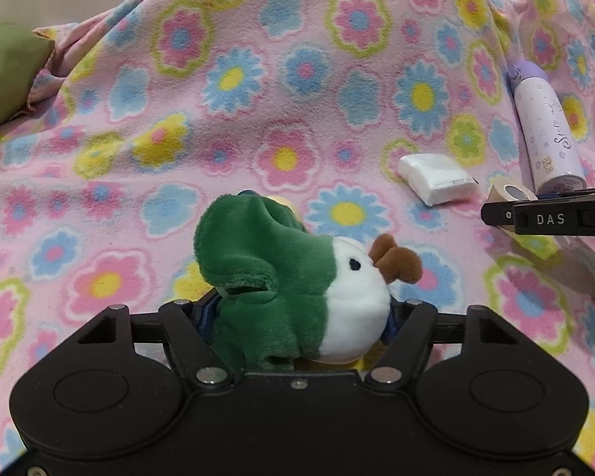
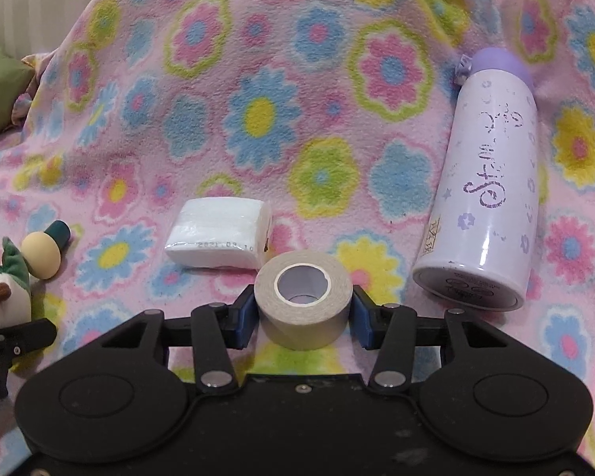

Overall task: Organize soft objects
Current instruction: 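Close the right tool on the beige tape roll while the left tool holds the bird plush, then carry the bird plush in the left tool and beige tape in the right tool to the basket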

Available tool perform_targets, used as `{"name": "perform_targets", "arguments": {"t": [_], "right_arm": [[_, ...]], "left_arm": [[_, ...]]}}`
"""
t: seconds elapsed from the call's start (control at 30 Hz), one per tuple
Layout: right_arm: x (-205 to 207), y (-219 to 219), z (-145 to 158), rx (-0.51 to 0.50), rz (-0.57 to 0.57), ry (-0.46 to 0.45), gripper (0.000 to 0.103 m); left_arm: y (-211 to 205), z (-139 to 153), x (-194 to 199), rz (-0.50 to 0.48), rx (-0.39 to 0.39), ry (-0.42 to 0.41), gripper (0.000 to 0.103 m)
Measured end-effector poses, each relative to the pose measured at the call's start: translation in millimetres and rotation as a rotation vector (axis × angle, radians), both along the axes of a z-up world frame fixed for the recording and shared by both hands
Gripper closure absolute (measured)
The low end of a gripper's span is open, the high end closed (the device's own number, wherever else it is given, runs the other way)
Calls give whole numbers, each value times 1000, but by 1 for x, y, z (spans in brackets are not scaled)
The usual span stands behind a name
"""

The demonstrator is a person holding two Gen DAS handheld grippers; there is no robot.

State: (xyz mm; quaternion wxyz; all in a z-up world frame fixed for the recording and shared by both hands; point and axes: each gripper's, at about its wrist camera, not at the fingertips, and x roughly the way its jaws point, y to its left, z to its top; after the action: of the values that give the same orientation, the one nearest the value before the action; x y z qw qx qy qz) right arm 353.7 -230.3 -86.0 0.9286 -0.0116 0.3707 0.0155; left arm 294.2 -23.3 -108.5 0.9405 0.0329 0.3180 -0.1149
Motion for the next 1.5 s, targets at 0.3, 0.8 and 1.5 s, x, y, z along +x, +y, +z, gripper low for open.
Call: {"name": "perform_targets", "arguments": {"t": [0.3, 0.8, 1.5], "right_arm": [[0, -1, -1, 2, 2, 0, 55], [-2, 12, 3, -107, -3, 30, 56], [-166, -11, 145, 220, 40, -45, 56]], "left_arm": [[0, 0, 0, -4, -4, -2, 40], [-7, 6, -11, 25, 69, -38, 42], [-3, 102, -126, 32, 61, 10, 42]]}}
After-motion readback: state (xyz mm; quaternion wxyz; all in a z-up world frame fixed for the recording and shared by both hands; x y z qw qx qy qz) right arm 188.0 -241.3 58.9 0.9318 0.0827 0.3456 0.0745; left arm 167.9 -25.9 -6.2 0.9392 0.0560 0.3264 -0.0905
